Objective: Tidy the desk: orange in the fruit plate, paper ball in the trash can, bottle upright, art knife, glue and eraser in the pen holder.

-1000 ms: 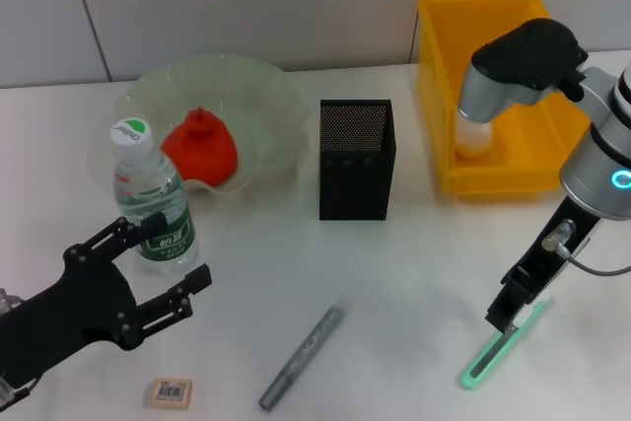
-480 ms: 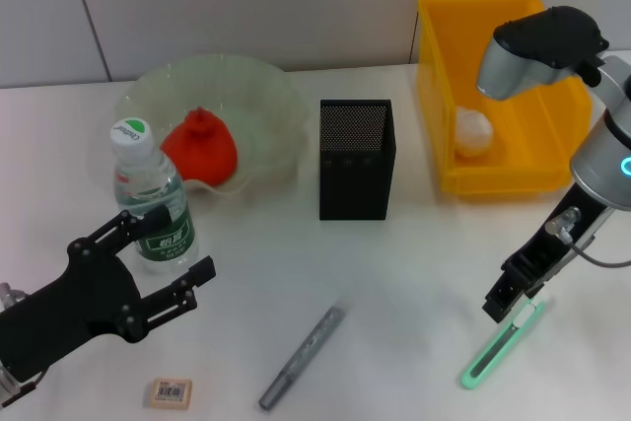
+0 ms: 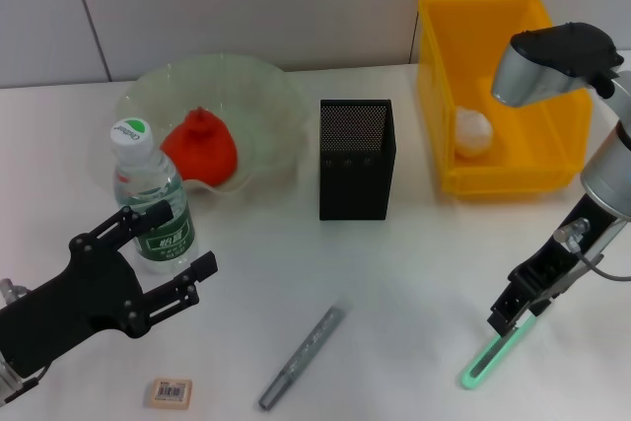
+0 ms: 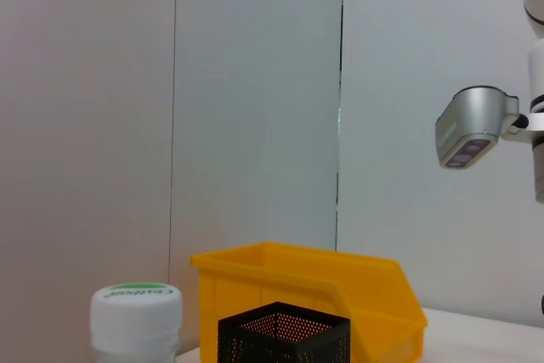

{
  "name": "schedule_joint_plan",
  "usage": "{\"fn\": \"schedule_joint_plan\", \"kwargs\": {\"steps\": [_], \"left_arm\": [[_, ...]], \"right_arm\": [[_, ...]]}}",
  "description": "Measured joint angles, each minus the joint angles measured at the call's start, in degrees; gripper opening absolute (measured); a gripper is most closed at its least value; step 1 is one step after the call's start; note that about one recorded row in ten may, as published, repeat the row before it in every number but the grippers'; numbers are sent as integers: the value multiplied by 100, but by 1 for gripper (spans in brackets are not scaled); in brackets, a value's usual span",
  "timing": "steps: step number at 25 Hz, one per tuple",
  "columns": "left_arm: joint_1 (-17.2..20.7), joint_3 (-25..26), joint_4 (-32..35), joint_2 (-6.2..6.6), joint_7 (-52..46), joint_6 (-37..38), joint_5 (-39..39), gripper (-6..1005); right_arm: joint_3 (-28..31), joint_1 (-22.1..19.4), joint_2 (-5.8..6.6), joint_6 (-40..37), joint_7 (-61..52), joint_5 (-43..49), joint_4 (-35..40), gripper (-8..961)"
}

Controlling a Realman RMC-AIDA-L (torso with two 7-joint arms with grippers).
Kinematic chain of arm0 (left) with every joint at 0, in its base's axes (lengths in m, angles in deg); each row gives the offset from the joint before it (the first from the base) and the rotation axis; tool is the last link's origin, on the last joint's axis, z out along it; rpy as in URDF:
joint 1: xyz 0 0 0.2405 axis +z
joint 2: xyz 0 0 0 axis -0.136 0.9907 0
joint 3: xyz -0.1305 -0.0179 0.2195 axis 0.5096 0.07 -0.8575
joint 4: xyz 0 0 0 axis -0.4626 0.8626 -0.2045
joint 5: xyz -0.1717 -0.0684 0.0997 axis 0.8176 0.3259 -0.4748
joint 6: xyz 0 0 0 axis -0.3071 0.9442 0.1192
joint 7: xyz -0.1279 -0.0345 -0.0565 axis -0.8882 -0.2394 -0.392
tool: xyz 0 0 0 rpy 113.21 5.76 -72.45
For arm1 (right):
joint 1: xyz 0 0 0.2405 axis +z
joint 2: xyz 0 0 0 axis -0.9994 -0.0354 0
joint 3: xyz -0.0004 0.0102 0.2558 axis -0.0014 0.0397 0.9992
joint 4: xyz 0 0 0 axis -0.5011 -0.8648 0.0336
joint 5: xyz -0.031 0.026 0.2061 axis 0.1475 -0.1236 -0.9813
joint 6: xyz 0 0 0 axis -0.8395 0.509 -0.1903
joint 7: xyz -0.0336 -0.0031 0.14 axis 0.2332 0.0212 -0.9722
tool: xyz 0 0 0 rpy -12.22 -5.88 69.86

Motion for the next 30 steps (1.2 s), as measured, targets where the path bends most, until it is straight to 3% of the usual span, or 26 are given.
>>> {"fn": "schedule_joint_plan", "kwargs": {"steps": [22, 30], "left_arm": [[-16, 0, 10, -16, 9, -77, 0, 809], [-64, 0, -35, -27, 63, -151, 0, 808]], "right_arm": [[681, -115, 53, 183, 25, 213, 286, 563], [814, -18, 237, 280, 1288, 159, -128, 563]]}}
